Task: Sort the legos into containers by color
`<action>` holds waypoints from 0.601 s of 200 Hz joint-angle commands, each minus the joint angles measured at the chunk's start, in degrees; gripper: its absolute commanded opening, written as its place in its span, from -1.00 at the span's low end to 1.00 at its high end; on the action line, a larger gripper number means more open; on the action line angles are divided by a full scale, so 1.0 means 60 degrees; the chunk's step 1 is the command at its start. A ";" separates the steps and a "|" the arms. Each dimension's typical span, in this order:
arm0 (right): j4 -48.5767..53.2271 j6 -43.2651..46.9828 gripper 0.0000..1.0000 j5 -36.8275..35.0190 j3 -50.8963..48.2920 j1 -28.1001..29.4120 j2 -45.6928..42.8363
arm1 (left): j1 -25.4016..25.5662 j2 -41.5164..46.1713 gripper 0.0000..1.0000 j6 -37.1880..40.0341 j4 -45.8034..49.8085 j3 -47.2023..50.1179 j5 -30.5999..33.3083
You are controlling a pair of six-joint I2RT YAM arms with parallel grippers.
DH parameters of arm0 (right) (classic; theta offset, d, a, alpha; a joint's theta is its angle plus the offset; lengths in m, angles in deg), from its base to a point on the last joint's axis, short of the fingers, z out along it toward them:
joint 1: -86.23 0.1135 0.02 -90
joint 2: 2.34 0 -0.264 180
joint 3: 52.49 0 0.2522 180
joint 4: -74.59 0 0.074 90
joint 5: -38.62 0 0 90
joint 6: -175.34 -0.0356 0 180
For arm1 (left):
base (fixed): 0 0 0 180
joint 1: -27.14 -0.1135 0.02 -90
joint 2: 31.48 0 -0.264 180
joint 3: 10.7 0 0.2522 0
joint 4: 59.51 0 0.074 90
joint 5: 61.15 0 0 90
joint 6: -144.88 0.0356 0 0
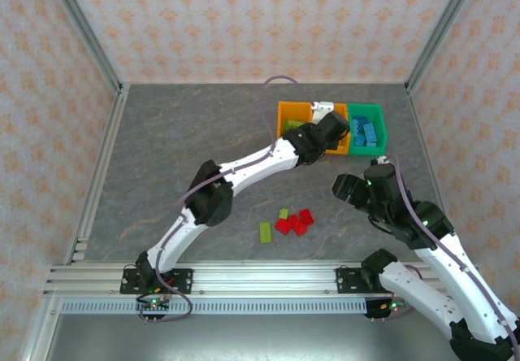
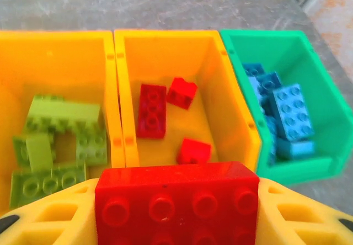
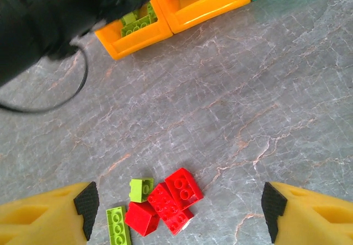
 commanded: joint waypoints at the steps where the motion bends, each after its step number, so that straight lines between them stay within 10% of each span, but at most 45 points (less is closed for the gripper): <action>1: 0.0355 -0.0197 0.59 -0.0311 -0.0148 0.0024 -0.0216 | -0.0148 -0.0797 0.04 0.1220 -0.0028 -0.1650 0.0727; 76: 0.0703 -0.0285 0.59 -0.0309 -0.0066 0.0023 -0.0674 | -0.0633 -0.2237 0.45 0.2335 -0.1756 -0.3492 0.0100; 120: 0.0604 -0.0391 0.60 -0.0352 -0.0251 0.0018 -0.0654 | -0.0619 -0.1092 0.66 0.1745 -0.0025 -0.3579 0.0016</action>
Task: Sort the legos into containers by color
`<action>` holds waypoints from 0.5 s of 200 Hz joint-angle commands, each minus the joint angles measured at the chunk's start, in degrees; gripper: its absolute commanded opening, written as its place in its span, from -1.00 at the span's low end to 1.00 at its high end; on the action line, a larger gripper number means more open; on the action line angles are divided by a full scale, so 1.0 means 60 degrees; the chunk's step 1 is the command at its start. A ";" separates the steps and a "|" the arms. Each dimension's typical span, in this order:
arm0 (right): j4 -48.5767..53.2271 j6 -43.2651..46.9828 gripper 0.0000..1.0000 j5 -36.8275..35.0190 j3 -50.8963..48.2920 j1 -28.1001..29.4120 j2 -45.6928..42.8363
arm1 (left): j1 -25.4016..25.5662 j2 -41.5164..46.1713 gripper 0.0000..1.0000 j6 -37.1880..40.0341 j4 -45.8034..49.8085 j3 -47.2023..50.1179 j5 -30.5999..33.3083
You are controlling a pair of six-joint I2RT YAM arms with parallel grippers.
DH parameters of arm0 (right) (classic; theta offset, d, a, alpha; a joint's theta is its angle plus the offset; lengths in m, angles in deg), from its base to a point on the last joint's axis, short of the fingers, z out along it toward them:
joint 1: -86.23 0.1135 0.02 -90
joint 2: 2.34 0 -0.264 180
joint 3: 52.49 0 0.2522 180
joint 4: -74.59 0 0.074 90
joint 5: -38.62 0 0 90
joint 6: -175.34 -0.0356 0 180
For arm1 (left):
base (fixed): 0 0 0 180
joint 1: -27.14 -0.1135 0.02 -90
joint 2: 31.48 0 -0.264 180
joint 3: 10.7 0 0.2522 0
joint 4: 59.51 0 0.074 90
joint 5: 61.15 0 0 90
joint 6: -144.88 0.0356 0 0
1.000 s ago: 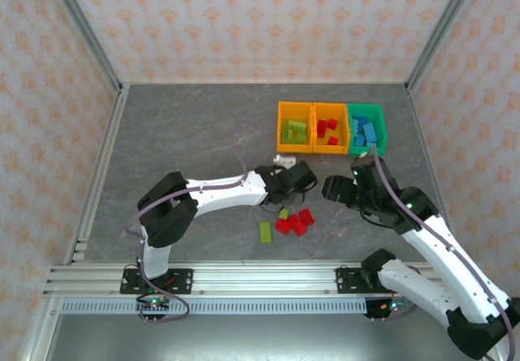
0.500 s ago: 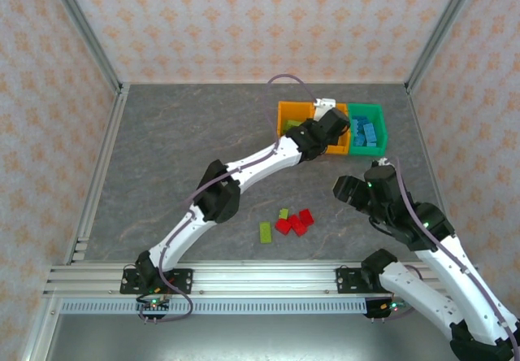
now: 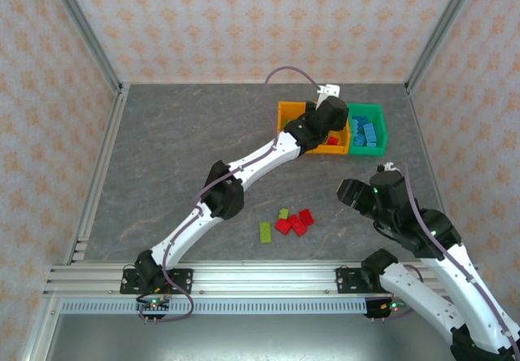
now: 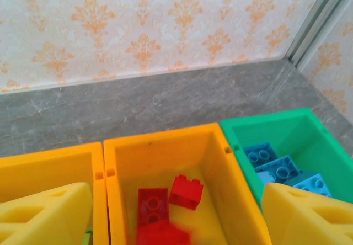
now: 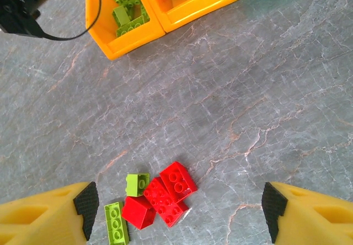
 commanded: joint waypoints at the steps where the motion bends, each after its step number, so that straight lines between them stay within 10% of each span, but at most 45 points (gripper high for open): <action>1: 0.0121 -0.0164 0.60 -0.0283 -0.0206 0.0018 -0.0038 | 0.0000 0.1143 0.66 -0.0330 0.1050 -0.0158 0.0004; 100: -0.1189 -0.0154 0.57 0.2112 -0.1098 0.0075 0.1936 | 0.0846 1.0744 0.70 0.0546 -0.2083 1.1731 -0.1590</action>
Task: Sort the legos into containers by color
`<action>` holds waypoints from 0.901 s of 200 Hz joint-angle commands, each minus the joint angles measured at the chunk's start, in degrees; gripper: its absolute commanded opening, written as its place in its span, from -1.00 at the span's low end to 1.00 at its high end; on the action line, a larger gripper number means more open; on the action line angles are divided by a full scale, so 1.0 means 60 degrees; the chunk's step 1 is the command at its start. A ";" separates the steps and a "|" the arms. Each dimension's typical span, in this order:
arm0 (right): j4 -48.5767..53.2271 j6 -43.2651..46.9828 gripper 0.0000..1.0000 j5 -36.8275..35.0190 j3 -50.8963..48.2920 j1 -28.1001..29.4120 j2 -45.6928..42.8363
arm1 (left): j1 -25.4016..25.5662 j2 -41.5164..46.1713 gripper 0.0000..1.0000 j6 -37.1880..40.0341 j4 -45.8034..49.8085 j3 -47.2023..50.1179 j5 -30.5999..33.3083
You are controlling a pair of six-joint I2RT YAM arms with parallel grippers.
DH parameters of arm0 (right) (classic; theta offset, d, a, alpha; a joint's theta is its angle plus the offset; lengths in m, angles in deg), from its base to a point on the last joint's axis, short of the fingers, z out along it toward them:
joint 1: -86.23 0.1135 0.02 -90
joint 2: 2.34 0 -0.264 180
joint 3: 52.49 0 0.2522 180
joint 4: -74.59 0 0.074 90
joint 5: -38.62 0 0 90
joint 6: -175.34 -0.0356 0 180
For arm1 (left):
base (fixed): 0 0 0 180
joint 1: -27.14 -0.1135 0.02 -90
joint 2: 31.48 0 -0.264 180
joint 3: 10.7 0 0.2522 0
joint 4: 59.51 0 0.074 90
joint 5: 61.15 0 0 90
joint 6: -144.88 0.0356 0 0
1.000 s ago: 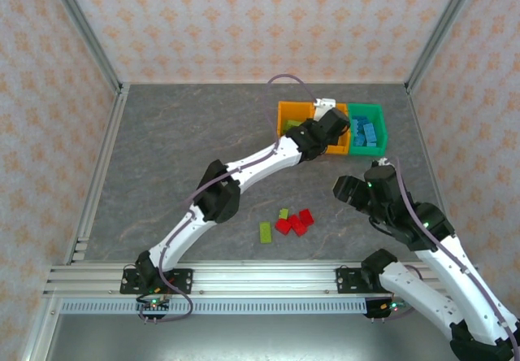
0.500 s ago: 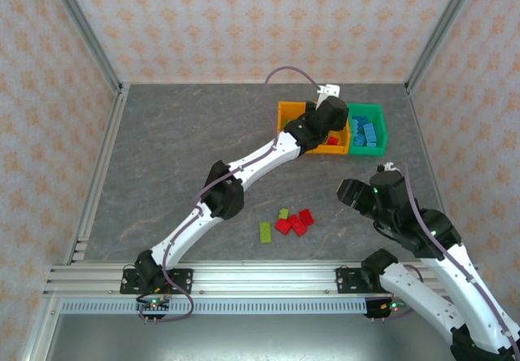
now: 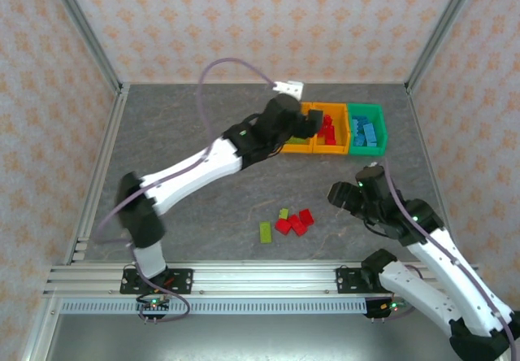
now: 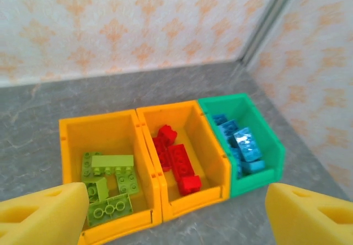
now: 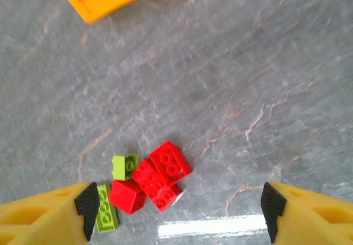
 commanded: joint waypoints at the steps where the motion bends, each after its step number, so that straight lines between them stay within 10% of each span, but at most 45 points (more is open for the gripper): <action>1: -0.0855 -0.0118 0.57 0.1151 -0.0441 0.0072 0.0811 | 0.0558 0.1808 0.70 0.1046 -0.0854 0.2145 -0.0154; 95: -0.3553 -0.4373 0.67 0.2039 -0.1566 0.0742 0.4322 | 0.1818 0.8520 0.82 0.4661 0.4578 0.5582 0.0835; 180: -0.3798 -0.6244 0.73 0.2383 -0.1068 0.1038 0.6570 | 0.1782 1.0730 1.00 0.6702 0.3682 0.8453 0.1322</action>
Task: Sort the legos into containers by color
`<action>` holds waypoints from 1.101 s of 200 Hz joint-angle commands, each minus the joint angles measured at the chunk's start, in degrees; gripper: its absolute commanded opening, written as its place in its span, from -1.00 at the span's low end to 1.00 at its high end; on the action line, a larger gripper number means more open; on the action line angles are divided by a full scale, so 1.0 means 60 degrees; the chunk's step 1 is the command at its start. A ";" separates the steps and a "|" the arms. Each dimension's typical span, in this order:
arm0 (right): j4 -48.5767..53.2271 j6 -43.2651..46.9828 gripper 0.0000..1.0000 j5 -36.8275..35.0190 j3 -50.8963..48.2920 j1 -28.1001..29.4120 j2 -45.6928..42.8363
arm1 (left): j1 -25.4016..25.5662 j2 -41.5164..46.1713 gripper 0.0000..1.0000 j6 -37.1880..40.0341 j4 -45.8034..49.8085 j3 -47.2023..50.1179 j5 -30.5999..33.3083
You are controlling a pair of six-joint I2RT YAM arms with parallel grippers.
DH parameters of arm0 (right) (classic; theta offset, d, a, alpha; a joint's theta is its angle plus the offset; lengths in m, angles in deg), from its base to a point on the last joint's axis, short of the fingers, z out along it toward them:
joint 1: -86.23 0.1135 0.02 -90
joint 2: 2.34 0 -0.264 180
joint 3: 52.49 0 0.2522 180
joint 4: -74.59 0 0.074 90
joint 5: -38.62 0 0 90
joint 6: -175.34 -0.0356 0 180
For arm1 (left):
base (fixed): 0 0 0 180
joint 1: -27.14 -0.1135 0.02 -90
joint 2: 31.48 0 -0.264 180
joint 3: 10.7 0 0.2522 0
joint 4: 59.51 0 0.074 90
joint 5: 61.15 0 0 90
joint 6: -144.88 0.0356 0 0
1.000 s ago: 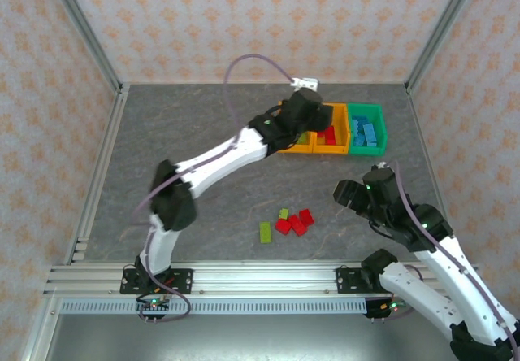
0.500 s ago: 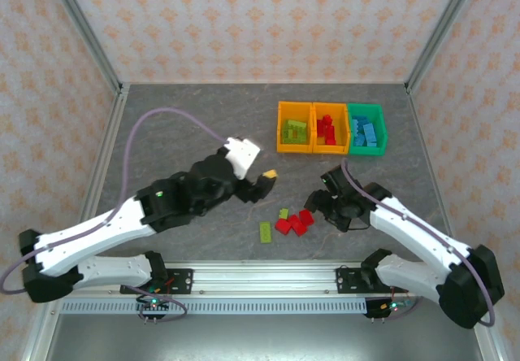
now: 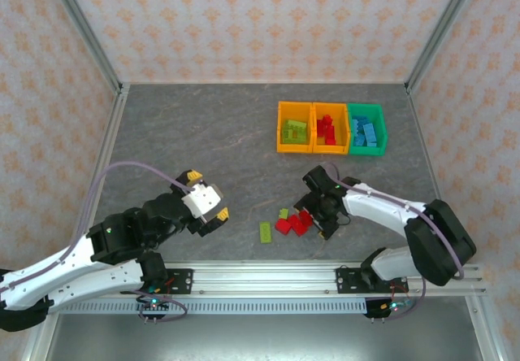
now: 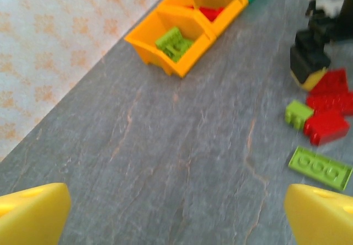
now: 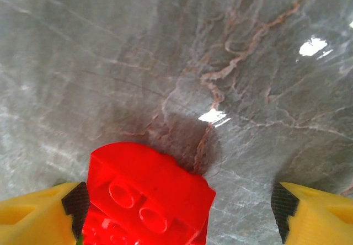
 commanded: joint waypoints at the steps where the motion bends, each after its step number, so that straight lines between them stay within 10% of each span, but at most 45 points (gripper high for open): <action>1: -0.0118 -0.0657 0.73 0.0053 0.0463 0.0139 0.0391 | -0.0043 0.0049 1.00 0.0572 0.0009 0.0092 0.0438; 140: -0.0053 -0.0079 -0.60 -0.0967 0.0438 0.0155 -0.0055 | -0.0068 -0.0098 1.00 0.0760 -0.0022 0.0428 -0.0089; 220: 0.0319 0.5528 -0.81 -0.3954 0.3288 -0.0515 -0.0747 | -0.0129 0.0063 1.00 0.1419 -0.0179 0.0648 -0.2119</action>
